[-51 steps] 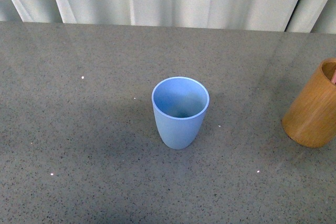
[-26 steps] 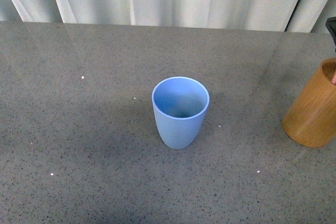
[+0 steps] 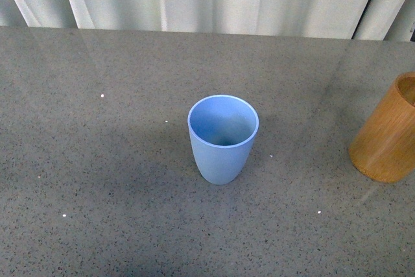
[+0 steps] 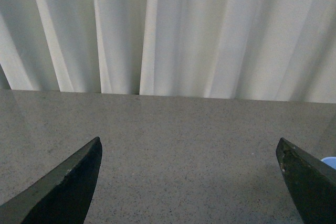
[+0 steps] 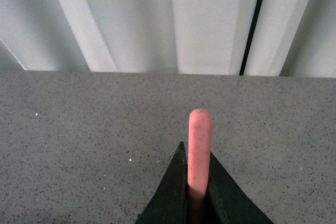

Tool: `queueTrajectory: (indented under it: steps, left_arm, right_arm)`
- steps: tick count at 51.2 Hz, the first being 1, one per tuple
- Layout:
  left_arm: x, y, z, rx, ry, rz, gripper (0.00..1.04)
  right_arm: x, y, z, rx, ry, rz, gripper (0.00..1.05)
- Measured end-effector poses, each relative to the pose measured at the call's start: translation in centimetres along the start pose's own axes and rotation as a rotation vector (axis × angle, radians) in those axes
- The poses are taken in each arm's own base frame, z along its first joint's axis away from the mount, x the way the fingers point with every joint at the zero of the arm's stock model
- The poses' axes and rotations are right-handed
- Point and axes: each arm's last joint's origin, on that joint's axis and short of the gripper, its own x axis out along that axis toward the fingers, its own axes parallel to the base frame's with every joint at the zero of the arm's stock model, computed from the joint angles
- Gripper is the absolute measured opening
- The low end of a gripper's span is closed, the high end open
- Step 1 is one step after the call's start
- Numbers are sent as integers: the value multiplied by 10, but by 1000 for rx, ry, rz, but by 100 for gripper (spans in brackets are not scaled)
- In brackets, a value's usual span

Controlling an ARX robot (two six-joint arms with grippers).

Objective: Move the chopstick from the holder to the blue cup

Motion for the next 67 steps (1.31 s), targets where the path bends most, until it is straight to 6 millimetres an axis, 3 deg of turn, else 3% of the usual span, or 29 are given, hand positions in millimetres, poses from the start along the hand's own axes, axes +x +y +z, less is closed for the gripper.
queueTrajectory:
  steps: [17,27,33,40,46,52,67]
  left_arm:
    - [0,0,0,0,0,0,98]
    - [0,0,0,0,0,0,98]
    - [0,0,0,0,0,0,98]
    - [0,0,0,0,0,0,98]
    - [0,0,0,0,0,0,98]
    - [0,0,0,0,0,0,98]
    - [0,0,0,0,0,0,98]
  right_arm:
    - [-21,15,48,-79,-114,30,2]
    - [-50,61,127,-91,-407,170,2]
    - [-74,99,150,-6,-439,344,2]
    - [-82,131,139,40,-373,503,2]
    - [-74,149,109,28,-288,571,2]
    - [-58,153,89,15,-230,583,2]
    - [-35,160,65,-10,-156,591,2]
